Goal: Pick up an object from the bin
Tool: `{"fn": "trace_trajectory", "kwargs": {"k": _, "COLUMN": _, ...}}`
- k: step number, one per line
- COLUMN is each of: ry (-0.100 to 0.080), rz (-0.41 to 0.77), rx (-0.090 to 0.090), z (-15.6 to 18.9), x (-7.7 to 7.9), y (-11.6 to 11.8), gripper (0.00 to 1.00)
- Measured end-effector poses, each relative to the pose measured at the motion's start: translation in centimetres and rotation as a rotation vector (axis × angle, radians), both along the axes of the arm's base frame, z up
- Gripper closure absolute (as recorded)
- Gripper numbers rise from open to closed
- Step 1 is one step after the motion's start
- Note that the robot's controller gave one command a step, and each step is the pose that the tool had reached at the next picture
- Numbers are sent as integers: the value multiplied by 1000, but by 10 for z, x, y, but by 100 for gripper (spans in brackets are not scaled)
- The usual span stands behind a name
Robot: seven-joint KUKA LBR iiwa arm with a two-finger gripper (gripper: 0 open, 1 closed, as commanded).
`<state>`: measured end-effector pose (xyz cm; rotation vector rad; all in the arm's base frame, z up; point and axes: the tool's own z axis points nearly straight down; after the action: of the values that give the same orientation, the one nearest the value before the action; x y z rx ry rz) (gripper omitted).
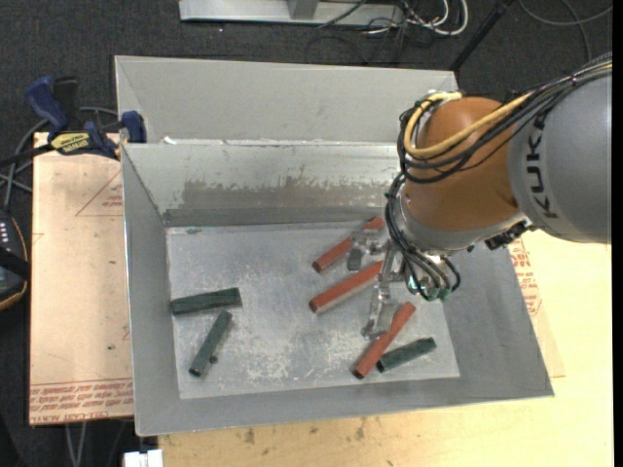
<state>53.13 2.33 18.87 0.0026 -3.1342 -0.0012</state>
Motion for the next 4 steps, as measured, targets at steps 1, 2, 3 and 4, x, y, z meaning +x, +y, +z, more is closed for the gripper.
{"fn": "trace_trajectory", "kwargs": {"k": 1, "ry": -10, "rz": -4, "rx": 2, "z": -122, "x": 39, "y": 28, "gripper": 0}}
{"fn": "trace_trajectory", "kwargs": {"k": 2, "ry": -12, "rz": 5, "rx": -3, "z": -117, "x": 56, "y": -39, "gripper": 0}}
{"fn": "trace_trajectory", "kwargs": {"k": 3, "ry": -10, "rz": 10, "rx": 0, "z": -117, "x": 55, "y": -34, "gripper": 100}}
{"fn": "trace_trajectory", "kwargs": {"k": 4, "ry": -10, "rz": 9, "rx": 0, "z": -118, "x": 55, "y": -34, "gripper": 0}}
